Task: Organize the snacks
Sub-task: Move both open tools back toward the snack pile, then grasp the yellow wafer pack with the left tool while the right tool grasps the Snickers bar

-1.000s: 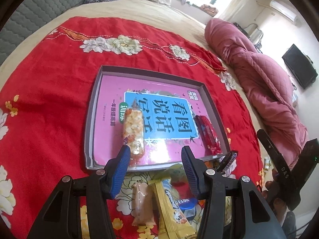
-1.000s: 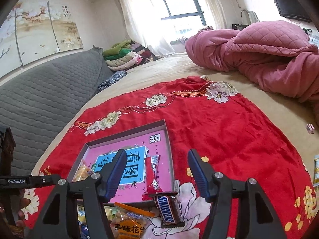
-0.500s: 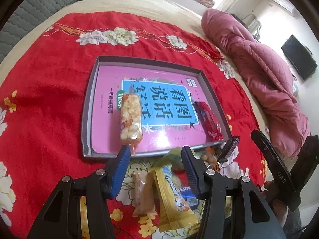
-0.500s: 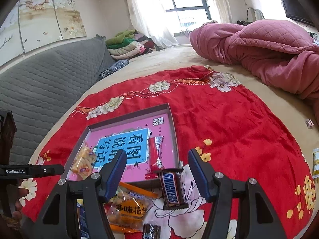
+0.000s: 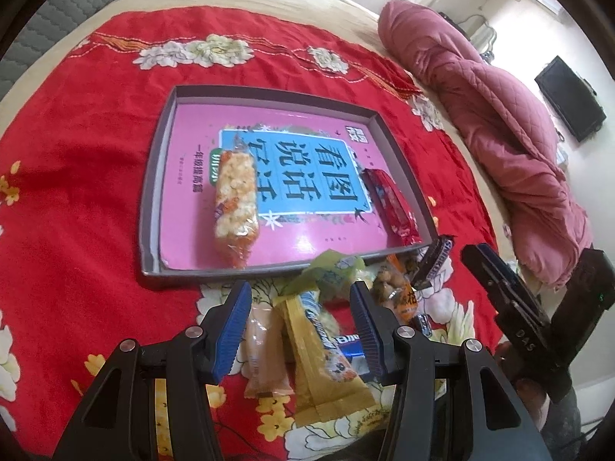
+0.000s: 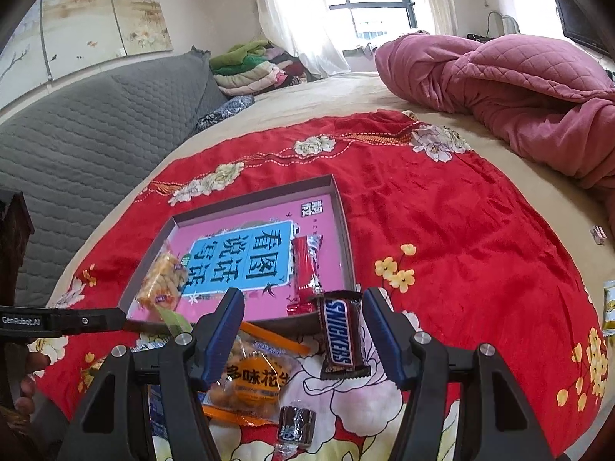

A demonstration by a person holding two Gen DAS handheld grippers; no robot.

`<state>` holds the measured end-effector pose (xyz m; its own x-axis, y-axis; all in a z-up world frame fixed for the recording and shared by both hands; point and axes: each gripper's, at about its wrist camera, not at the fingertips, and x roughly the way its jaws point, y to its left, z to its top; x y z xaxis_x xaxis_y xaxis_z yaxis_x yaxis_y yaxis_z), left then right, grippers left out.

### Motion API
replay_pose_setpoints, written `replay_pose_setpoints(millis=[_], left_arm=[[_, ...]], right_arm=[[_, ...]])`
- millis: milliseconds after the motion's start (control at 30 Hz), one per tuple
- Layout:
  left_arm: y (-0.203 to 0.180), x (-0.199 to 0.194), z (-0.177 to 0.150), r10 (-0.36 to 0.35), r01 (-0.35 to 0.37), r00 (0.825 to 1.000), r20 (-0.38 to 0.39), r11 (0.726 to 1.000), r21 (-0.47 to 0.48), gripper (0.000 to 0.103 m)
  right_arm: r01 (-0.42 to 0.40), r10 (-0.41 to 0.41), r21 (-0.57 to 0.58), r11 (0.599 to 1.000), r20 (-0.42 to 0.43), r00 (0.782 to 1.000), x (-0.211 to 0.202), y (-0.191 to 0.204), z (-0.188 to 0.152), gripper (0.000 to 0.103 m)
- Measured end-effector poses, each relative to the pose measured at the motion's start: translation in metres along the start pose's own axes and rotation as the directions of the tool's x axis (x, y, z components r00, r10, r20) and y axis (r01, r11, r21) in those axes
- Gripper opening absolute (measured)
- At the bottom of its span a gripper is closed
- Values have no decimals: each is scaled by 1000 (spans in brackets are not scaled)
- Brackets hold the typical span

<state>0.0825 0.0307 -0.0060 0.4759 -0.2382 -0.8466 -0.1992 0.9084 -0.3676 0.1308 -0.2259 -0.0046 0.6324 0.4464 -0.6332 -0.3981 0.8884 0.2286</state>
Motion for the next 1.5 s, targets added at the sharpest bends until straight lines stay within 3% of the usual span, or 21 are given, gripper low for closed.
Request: replay_pose_setpoints(millis=[767,1367,1500], left_arm=[[-2,25,-19,-37,37,993,-115,999,-6,55],[8,32,-20,-70,62,992,-101,995,-77,51],[10,34,-20,-68,59,992,-105,995,-84,48]], right_arm=[[49,-48,7,999,-114,992,28,-15,-17,63],[32,-29,15,999,-151,988,44,-20,-22,63],[39,-39,3,999,-143,989,47,-21,-22,54]])
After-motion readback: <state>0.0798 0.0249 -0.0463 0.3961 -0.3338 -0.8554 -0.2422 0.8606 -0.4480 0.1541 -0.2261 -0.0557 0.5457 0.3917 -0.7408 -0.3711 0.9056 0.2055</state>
